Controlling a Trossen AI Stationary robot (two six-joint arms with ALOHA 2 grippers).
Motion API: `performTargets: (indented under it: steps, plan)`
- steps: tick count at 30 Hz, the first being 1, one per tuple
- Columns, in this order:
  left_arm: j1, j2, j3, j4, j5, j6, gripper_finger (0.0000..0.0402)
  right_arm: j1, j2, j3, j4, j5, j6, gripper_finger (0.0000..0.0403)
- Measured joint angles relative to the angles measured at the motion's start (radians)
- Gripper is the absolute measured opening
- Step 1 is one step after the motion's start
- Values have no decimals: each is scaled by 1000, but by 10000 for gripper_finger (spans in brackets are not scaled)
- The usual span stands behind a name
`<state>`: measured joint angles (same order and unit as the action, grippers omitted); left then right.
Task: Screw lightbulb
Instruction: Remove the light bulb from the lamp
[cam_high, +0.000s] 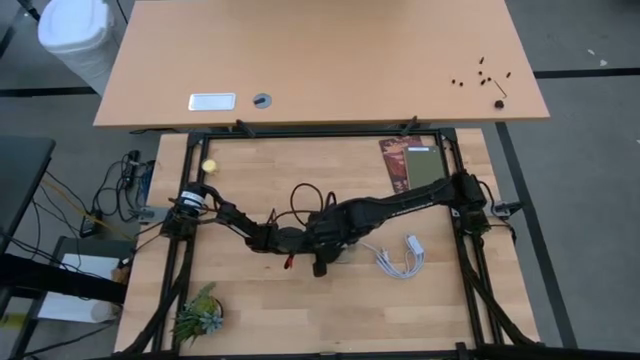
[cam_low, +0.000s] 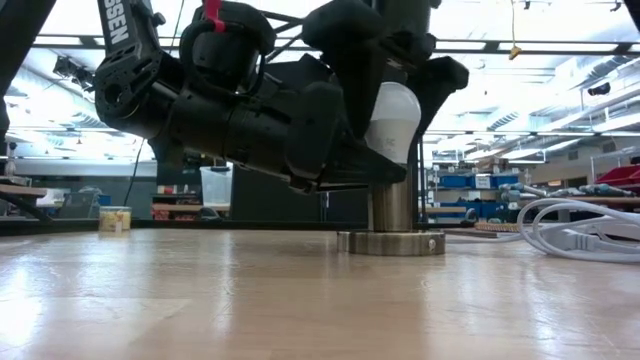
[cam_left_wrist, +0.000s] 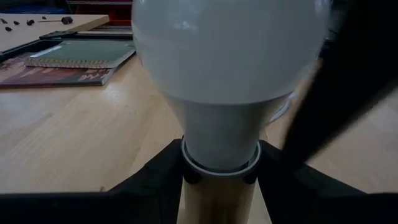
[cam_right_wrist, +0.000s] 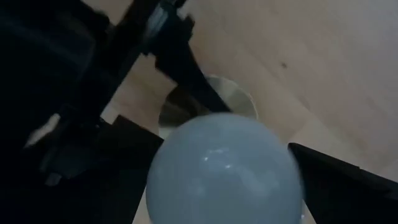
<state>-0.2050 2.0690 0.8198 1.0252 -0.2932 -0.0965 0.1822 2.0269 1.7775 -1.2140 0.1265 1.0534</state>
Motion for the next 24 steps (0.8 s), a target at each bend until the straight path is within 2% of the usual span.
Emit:
performTargets:
  steps: [8, 15, 19, 24]
  plan:
    - [1, 0, -1, 2, -4, -11, 181, -3, 14, 1, -15, 10, -2, 366]
    - [1, 0, 1, 1, -4, -1, 181, -6, 12, 1, -13, 30, -92, 302]
    - [1, 0, 2, -6, -5, 13, 181, -10, 12, 1, -10, 6, -194, 264]
    - [0, 0, 2, -7, -2, 23, 181, -11, 12, 1, -8, -32, -448, 259]
